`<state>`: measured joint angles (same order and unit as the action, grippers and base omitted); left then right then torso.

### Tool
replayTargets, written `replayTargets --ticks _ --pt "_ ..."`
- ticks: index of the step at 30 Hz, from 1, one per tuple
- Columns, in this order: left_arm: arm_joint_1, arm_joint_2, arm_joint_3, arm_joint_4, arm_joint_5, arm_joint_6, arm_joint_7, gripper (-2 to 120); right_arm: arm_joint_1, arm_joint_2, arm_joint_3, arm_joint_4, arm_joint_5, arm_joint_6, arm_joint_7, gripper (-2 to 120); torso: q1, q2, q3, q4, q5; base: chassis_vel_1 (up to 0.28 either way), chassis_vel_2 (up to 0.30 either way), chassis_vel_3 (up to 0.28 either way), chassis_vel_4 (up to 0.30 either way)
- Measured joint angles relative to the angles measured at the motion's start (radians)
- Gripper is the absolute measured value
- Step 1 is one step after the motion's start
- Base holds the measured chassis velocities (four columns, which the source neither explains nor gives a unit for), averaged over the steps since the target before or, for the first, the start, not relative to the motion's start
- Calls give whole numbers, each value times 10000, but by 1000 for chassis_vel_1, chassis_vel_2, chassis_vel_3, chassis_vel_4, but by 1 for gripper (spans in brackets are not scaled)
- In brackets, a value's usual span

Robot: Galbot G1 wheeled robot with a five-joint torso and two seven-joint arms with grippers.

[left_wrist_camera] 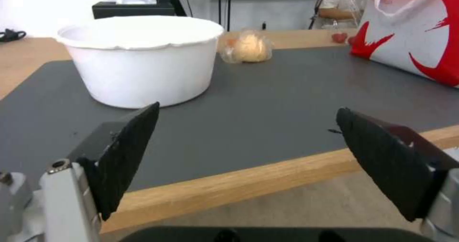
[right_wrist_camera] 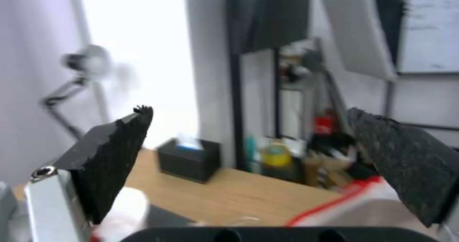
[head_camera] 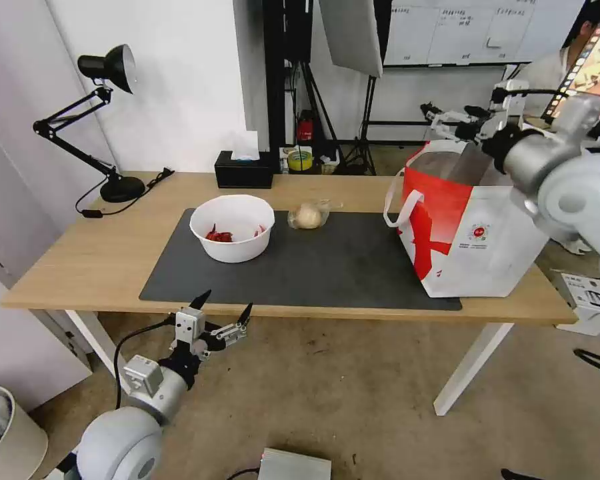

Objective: Pick up the trash from the table and place it into the takeout bag.

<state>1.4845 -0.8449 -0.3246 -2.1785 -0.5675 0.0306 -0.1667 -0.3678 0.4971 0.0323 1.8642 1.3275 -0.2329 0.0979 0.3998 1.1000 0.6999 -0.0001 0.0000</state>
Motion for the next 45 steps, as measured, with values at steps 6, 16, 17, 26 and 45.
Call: replayTargets --ticks 6,16,17,26,45 --pt "-38 -27 58 -2 -2 0 2 100 -1295 -283 953 304 -111 830 -1951 100 0 0 0 0 -1 0 0 0 0" --pt "-71 -61 115 5 3 0 8 100 -3758 -284 2083 844 -1591 2377 -3506 100 0 0 1 -1 1 0 0 0 0" --pt "-72 -89 117 5 13 0 11 100 -4008 -272 2158 970 -1734 2443 -3555 100 0 0 1 0 1 0 0 0 0" --pt "-20 -197 61 8 50 -3 20 100 -4859 107 2170 1725 -2621 2783 -3225 100 2 0 1 2 -1 0 0 0 0" --pt "163 -398 -51 90 183 -115 43 100 -9883 2725 3747 2649 -6413 4155 -769 100 1 0 1 1 -2 0 0 0 0"
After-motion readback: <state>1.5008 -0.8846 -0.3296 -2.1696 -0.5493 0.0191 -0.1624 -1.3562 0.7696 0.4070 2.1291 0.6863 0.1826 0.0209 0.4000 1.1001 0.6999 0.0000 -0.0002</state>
